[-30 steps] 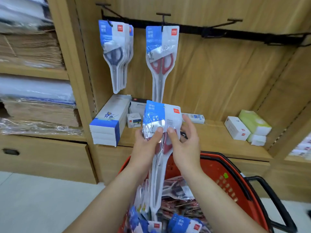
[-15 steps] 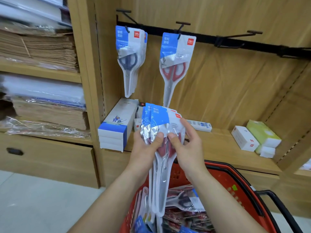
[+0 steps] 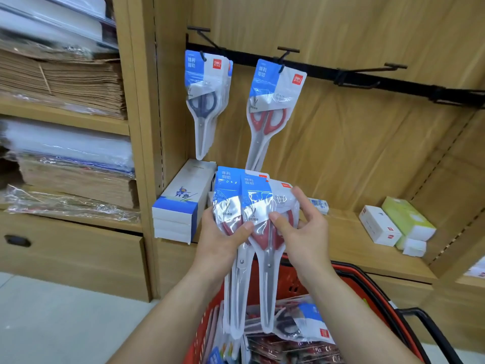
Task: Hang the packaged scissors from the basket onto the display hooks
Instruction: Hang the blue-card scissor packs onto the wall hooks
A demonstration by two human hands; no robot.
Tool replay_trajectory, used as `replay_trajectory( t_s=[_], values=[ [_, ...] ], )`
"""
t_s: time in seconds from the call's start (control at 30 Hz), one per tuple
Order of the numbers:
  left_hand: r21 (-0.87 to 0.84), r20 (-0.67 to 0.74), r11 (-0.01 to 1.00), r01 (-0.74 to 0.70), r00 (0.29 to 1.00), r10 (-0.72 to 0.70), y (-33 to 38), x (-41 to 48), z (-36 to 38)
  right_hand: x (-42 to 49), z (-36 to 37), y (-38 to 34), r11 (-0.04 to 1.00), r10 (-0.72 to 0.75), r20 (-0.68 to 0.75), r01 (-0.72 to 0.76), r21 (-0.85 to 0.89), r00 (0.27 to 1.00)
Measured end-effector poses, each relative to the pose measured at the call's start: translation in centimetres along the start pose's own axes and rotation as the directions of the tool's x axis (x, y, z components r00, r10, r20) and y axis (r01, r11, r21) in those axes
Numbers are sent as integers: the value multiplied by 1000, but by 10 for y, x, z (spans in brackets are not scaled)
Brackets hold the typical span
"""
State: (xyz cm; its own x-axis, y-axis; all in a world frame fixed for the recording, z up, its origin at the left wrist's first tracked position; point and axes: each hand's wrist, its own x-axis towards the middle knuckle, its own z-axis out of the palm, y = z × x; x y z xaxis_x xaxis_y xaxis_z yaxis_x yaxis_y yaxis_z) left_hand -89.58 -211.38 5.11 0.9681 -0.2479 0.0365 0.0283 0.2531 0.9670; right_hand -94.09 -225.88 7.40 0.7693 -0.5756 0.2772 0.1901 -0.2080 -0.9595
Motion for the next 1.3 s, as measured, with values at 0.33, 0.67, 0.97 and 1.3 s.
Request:
replay_trajectory(
  t_s=[0.33, 0.67, 0.97, 1.3],
  values=[
    [53, -94, 995, -80, 992, 85, 11, 11, -16, 56, -5, -66, 946, -302, -13, 298, -125, 953],
    [70, -149, 991, -111, 981, 121, 23, 28, -31, 153, 26, -125, 855, -483, -50, 459, -241, 874],
    [83, -158, 985, -149, 974, 161, 26, 41, -37, 175, 37, -105, 868, -446, -98, 404, -287, 889],
    [95, -162, 985, -144, 974, 158, 27, 46, -32, 206, 54, -91, 762, -461, -55, 364, -536, 886]
  ],
)
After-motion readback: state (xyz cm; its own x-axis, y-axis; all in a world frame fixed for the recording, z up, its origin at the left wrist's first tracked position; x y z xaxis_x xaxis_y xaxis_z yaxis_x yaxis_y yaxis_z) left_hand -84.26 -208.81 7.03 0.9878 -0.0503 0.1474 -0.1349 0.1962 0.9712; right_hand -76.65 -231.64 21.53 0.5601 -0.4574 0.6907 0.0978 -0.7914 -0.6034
